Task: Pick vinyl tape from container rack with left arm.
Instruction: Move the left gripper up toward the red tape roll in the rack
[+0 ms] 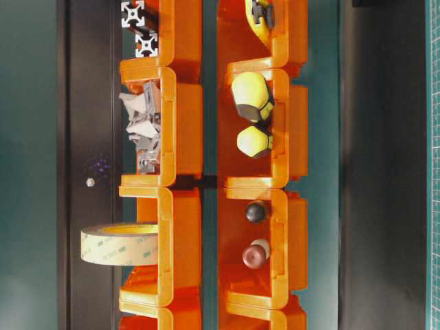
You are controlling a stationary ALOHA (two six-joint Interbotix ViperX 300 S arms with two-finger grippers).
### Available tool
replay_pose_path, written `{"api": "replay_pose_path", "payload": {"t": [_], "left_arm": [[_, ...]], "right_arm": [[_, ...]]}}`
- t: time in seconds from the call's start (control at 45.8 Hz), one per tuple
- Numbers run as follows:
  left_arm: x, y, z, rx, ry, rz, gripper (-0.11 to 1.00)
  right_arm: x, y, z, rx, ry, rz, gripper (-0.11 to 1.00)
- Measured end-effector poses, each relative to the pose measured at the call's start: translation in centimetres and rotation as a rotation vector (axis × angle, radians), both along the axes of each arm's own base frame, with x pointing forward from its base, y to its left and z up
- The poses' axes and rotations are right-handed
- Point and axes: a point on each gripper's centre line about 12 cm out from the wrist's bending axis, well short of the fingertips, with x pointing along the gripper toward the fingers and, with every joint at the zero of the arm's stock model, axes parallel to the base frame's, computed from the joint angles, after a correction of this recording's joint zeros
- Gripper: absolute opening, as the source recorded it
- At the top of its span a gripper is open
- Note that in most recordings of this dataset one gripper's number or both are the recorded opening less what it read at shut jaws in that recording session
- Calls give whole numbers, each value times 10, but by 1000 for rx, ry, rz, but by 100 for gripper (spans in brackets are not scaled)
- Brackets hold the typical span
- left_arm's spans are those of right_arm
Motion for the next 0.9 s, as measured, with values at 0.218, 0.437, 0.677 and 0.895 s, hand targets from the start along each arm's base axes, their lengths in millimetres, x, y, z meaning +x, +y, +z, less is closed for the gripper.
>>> {"api": "replay_pose_path", "payload": {"t": [0.218,0.437,0.677,0.895], "left_arm": [[14,1,19,1,140,5,-1],[25,8,57,1,392,45,-1],[41,33,124,-26,680,161,-1],[62,50,159,12,958,201,-1]], "right_arm": [[0,0,1,14,-9,-2,-1],[-1,0,2,14,-14,-2,-1],[-1,0,2,12,-15,-2,-1],[-1,1,3,11,-18,6,-1]]}}
